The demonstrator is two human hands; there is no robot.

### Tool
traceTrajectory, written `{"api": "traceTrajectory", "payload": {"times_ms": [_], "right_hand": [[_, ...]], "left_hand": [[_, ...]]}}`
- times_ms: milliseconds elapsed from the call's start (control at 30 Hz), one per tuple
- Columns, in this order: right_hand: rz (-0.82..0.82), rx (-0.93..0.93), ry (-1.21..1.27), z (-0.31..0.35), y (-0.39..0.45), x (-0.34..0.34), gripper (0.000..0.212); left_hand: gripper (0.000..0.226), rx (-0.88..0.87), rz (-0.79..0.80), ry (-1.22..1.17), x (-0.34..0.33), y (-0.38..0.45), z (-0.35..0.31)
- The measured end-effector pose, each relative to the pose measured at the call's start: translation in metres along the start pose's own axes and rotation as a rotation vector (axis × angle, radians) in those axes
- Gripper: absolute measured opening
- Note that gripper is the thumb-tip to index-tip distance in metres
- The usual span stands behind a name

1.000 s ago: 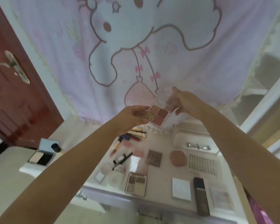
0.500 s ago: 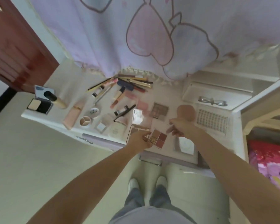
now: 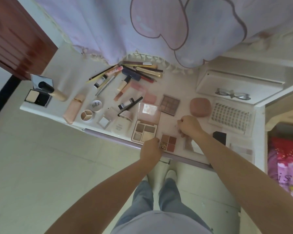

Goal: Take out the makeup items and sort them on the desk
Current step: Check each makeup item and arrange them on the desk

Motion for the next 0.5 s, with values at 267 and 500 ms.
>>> {"api": "traceTrajectory", "payload": {"times_ms": [267, 500], "right_hand": [[-0.162, 0.224, -0.168, -0.012, -0.023, 0.028, 0.032], [-0.045, 0.401, -0.675, -0.069, -0.047, 0.005, 0.077]], "left_hand": [[0.025, 0.015, -0.034, 0.104, -0.002, 0.000, 0.001], [0.034, -0.090, -0.101, 0.247, 0.013, -0.002, -0.006]]}}
Point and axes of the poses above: each hand's wrist, its own y-axis towards the middle knuckle, its own x-axis out of the back of the hand, z = x × y, the point moved 8 cm from there along y, towards the middle knuckle, and after that the axes turned 4 degrees about y, right-handed, at the moved point
